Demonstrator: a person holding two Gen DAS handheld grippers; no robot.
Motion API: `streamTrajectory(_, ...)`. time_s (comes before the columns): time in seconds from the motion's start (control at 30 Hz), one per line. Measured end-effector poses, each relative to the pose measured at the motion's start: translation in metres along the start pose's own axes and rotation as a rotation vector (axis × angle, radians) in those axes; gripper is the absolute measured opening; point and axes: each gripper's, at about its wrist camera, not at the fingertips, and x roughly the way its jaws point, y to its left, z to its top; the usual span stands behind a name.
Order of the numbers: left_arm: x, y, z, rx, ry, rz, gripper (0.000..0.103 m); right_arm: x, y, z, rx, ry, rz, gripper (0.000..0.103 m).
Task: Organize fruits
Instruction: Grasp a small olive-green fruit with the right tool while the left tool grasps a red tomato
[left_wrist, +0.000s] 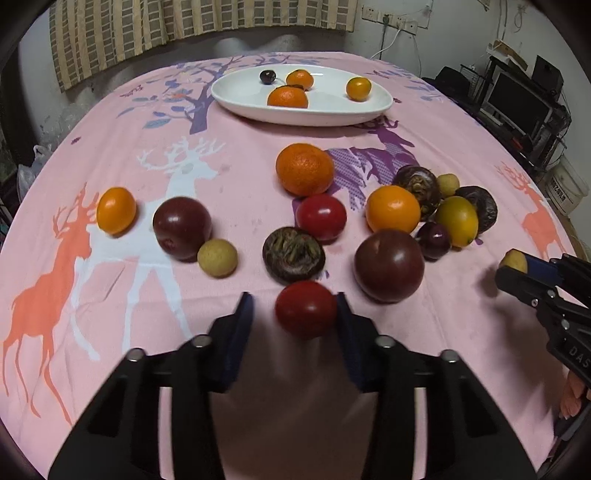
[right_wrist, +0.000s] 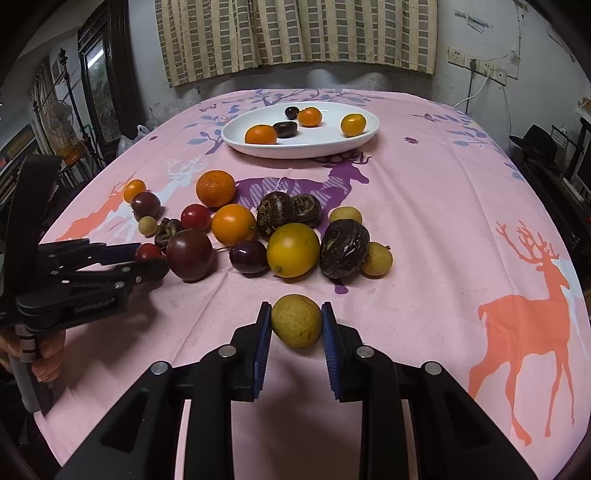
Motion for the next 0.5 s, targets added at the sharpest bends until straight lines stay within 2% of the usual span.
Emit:
streamTrajectory(0.13, -0.007, -0.005, 0.001, 0.053, 0.004, 0.0, 0.03, -0.005, 0.004, 0.001, -0.016, -0.006, 0.019, 0.027)
streamTrajectory(0.23, -0.027, -0.004, 0.01, 0.082, -0.046, -0.023, 0.03, -0.016, 0.009, 0.009, -0.034, -0.04, 0.049, 0.027)
streamTrajectory(0.37, -0.046, 0.004, 0.041, 0.074, -0.109, -0.036, 0.029, -0.032, 0.014, 0.04, -0.046, -0.127, 0.076, 0.027)
streamTrajectory(0.5, -0.048, 0.014, 0.085, 0.049, -0.173, 0.008, 0.029, -0.028, 0.014, 0.082, -0.061, -0.196, 0.055, 0.027)
